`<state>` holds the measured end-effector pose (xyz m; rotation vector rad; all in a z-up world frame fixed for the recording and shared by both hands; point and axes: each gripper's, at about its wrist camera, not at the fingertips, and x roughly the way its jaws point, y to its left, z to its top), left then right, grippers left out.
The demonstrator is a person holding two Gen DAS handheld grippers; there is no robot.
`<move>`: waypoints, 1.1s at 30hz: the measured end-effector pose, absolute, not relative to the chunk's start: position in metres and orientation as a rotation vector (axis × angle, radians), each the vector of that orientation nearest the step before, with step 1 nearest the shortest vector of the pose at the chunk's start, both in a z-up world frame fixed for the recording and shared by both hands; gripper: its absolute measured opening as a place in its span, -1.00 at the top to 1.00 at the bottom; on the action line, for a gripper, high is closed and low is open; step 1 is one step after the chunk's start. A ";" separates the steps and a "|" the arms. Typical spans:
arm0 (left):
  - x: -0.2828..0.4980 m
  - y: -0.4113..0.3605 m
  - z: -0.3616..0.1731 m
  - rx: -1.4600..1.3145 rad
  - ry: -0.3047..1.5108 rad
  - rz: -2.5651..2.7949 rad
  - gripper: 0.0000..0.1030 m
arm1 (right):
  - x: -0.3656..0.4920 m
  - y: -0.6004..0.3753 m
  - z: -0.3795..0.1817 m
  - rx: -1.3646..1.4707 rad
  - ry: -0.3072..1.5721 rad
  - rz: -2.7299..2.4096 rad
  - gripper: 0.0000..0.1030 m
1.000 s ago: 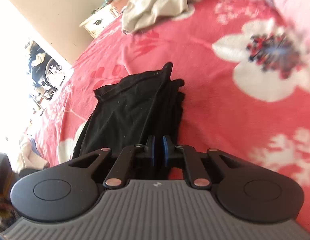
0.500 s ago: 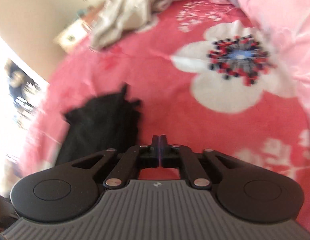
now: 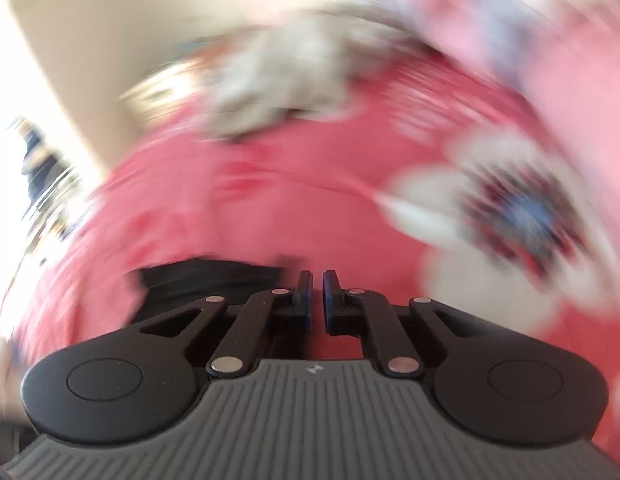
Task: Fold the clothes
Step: 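Move the open right tool over the folded black bundle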
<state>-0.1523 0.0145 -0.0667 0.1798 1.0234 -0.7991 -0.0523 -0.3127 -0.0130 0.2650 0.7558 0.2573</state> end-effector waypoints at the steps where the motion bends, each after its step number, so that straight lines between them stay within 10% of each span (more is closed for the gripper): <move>1: -0.152 0.015 -0.067 0.178 1.024 -0.799 0.34 | -0.052 -0.291 -0.005 0.182 0.749 0.365 0.86; 11: -0.159 0.015 -0.067 0.177 1.001 -0.783 0.32 | 0.001 -0.144 -0.059 -0.261 0.790 0.758 0.90; 26: -0.162 0.021 -0.069 0.131 0.992 -0.796 0.22 | 0.072 -0.143 -0.061 -0.022 0.860 0.631 1.00; 33: -0.165 0.027 -0.070 0.106 0.987 -0.797 0.21 | 0.075 -0.174 -0.032 0.246 0.879 0.696 0.70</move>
